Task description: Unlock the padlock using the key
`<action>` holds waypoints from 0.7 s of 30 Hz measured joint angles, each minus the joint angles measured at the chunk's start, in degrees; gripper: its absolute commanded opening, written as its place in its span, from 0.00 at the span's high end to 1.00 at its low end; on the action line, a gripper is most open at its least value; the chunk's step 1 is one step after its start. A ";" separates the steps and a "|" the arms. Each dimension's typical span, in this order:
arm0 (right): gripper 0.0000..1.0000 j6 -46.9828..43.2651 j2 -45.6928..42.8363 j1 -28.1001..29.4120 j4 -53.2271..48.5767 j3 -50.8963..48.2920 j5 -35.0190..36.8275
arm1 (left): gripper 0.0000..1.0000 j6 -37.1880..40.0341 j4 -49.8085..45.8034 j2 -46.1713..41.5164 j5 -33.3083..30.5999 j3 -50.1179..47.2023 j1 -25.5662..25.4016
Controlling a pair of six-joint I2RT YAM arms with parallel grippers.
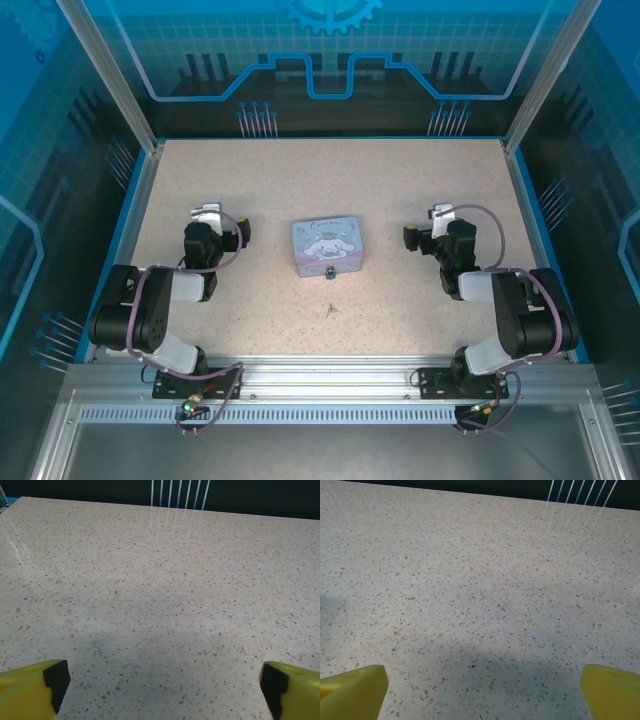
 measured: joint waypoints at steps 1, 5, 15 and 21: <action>0.00 0.02 0.00 -0.20 0.00 0.00 -0.42 | 0.01 0.09 0.00 0.00 0.26 0.00 0.00; 0.00 0.22 -0.31 -0.76 -1.38 0.44 -0.66 | 0.01 0.55 -0.04 -0.02 0.83 0.00 -0.13; 0.00 11.43 -11.06 -4.11 -28.50 16.98 -1.84 | 0.01 0.61 -17.16 -11.89 -2.75 5.05 -3.23; 0.00 16.39 -12.70 -5.42 -42.69 21.64 -11.28 | 0.01 -11.32 -39.43 -20.22 -2.29 16.59 -3.78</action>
